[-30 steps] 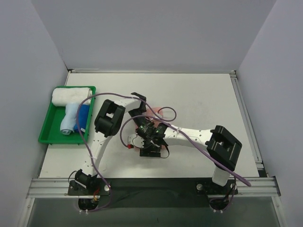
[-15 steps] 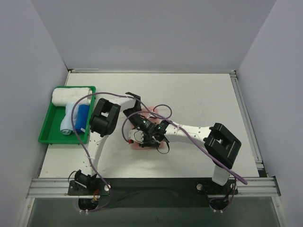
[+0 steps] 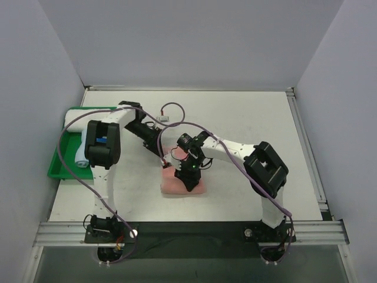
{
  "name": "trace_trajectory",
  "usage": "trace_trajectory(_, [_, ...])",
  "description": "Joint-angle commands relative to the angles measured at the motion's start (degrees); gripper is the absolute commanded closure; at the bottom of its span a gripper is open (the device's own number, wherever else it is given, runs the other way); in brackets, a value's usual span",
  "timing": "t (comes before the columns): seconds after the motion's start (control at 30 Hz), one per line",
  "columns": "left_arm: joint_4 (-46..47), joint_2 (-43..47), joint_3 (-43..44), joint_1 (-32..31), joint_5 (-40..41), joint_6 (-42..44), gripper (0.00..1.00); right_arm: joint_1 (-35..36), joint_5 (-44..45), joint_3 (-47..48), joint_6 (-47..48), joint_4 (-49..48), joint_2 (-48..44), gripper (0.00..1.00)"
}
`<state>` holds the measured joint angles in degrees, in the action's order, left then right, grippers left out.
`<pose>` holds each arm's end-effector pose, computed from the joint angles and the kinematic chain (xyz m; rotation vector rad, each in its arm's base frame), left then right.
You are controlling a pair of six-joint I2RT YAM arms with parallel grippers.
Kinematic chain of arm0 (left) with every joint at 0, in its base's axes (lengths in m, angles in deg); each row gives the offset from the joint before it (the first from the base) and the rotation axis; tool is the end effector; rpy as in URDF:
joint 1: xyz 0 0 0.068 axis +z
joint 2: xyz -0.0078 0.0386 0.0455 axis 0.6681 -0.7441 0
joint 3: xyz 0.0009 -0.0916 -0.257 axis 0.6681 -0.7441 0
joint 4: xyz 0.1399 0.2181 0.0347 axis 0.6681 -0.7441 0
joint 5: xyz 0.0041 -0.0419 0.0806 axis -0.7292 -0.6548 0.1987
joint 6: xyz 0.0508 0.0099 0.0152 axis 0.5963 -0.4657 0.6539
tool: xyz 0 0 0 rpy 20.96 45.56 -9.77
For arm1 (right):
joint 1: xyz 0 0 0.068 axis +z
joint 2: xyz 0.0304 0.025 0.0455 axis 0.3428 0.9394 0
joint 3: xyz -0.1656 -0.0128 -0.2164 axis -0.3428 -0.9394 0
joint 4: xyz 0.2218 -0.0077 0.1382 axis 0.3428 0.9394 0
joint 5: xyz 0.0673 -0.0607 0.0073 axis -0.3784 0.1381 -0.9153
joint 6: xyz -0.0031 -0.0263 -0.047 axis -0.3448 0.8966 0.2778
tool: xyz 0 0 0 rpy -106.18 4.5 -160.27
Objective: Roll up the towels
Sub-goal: Roll the towel
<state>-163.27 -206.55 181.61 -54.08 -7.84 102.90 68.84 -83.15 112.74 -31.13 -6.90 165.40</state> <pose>0.3833 -0.1128 0.1541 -1.1377 -2.4912 1.5247 0.2379 0.3040 0.1811 -1.9531 1.8804 0.9463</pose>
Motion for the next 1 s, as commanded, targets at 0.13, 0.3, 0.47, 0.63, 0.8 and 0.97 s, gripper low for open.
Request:
trace_trajectory(0.13, [2.1,14.6,2.1,13.7,-8.9,-4.0,0.52,-4.3,-13.6,7.6,0.8,21.1,11.2,1.00])
trace_trajectory(0.3, [13.4,25.0,-6.4,16.7,-5.4,-6.8,0.51,-8.2,-19.7,14.3,0.4,26.7,20.7,1.00])
trace_trajectory(0.47, [30.8,44.7,-25.1,15.6,2.8,-11.2,0.49,-10.2,-21.7,21.0,2.5,32.7,28.5,1.00])
trace_trajectory(0.63, [39.2,59.8,-41.9,-0.7,18.4,-5.0,0.39,-10.2,-22.0,26.1,1.2,36.0,33.7,1.00])
trace_trajectory(0.8, [46.4,62.7,-48.8,-23.9,31.7,-2.0,0.32,-10.4,-21.9,29.4,-1.2,37.0,37.3,1.00])
trace_trajectory(0.97, [47.9,57.3,-49.2,-33.7,39.1,0.3,0.29,-10.7,-21.8,30.9,-3.1,37.2,39.2,0.94])
